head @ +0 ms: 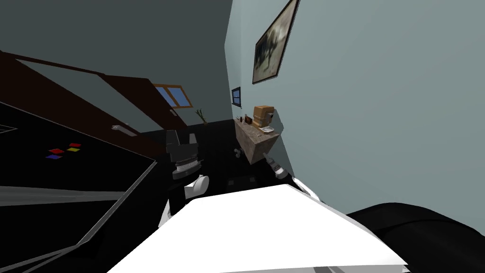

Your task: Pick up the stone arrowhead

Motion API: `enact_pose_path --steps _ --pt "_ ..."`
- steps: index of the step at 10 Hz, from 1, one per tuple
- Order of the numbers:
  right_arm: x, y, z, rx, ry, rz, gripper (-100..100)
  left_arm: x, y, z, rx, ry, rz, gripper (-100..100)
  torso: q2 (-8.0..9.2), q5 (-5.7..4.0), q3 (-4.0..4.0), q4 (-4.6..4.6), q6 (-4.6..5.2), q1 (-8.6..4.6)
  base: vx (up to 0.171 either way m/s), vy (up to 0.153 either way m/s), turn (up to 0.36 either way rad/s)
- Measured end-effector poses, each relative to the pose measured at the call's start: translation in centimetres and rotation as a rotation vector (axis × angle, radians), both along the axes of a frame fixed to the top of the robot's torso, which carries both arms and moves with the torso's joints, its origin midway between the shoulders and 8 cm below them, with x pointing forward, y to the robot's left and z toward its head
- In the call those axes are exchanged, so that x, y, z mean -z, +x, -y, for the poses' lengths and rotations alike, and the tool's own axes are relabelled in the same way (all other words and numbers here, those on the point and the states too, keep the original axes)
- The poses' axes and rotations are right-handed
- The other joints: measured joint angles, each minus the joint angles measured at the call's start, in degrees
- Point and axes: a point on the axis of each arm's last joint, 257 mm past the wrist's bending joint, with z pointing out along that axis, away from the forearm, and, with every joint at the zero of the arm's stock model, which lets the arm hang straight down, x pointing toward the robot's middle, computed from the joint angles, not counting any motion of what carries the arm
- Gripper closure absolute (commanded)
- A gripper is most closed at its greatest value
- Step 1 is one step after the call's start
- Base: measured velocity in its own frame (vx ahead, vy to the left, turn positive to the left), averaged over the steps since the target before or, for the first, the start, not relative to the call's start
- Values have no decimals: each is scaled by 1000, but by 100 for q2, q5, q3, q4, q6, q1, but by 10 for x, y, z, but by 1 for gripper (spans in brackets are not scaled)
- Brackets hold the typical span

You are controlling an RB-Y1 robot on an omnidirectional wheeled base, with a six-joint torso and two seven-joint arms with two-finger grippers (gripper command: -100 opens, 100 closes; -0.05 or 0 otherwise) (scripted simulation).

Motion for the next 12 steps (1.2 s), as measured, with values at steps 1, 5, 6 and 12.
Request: enact_pose_path --steps 1,5,6,12 --pt "8 -5 -2 -16 -24 -16 -100 0 0 0 0 0 0 0 -5 0 -2 0 2 0 -35 31 127" --pt "59 -34 3 -92 -160 -120 -100 0 0 0 0 0 0 0 -13 1 -7 -2 2 2 -17 30 114" --pt "72 -43 5 -117 -200 -147 -100 0 0 0 0 0 0 0 -17 1 -9 -3 -1 4 1 25 67" --pt "136 -94 45 -254 -435 -292 -100 0 0 0 0 0 0 0 -37 2 -21 -7 0 4 30 33 117"
